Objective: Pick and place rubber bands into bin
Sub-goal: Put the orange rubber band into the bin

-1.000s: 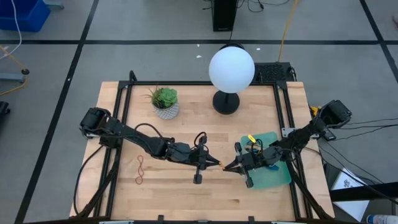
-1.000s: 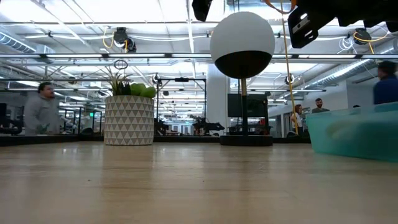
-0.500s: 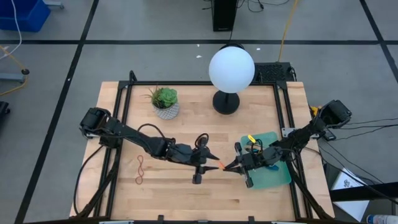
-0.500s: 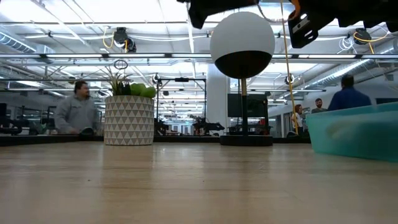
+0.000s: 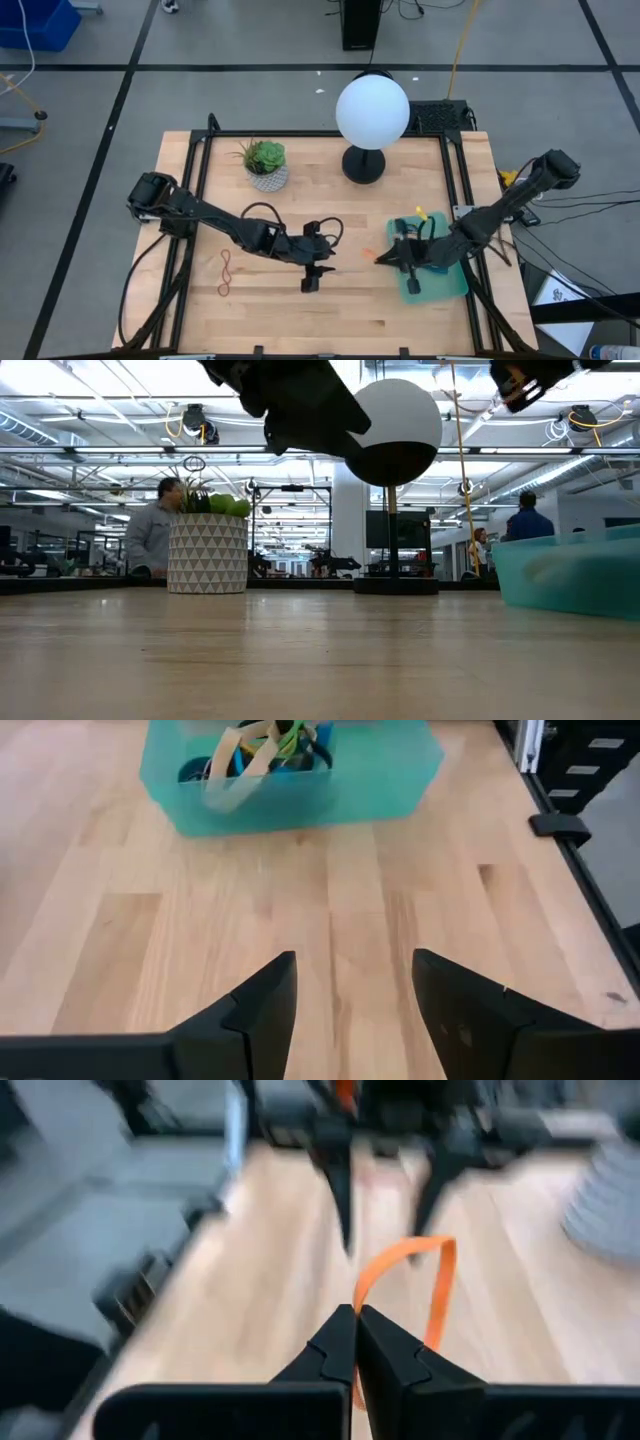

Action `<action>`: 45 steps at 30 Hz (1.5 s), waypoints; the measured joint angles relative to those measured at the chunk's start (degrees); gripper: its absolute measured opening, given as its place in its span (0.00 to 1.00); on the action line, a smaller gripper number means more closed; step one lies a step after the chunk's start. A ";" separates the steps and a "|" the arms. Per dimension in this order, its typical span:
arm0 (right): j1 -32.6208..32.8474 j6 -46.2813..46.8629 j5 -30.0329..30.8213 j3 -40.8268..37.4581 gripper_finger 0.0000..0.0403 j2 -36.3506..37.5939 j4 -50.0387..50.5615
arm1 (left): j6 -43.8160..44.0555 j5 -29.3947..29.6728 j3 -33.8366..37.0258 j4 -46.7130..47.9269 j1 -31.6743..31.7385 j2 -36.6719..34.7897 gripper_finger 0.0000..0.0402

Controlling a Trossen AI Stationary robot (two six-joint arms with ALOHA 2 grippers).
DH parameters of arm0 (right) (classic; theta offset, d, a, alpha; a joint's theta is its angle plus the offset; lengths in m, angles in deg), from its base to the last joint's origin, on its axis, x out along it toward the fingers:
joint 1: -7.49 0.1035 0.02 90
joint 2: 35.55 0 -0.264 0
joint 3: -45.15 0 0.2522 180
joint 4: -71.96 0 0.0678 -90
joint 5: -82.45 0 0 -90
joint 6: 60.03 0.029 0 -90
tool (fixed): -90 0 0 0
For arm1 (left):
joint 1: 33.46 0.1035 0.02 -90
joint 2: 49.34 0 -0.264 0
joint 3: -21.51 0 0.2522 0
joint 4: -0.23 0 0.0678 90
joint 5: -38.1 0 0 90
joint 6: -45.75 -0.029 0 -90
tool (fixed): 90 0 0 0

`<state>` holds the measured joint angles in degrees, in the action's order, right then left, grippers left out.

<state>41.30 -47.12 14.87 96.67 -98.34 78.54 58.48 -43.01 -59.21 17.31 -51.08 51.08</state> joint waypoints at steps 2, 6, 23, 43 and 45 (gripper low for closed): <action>0.74 3.98 1.70 5.60 0.00 1.28 14.97 | 0.10 0.00 0.00 0.74 0.14 0.00 0.52; 2.06 15.70 1.58 16.64 0.00 1.64 40.75 | 0.10 0.00 0.00 1.12 0.38 0.00 0.52; 4.58 51.34 -7.81 8.25 0.00 1.55 64.24 | 0.51 0.00 0.00 1.20 0.40 0.00 0.52; 4.05 55.00 -10.94 -3.15 0.04 1.60 56.57 | 1.55 -6.49 0.00 3.14 0.21 0.00 0.52; 4.05 55.10 -11.22 -3.15 0.06 1.62 56.58 | 1.60 -7.38 0.00 3.14 0.18 0.00 0.52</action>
<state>45.36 7.98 3.65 93.53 -96.72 135.12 60.08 -50.40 -59.21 20.45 -50.89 51.08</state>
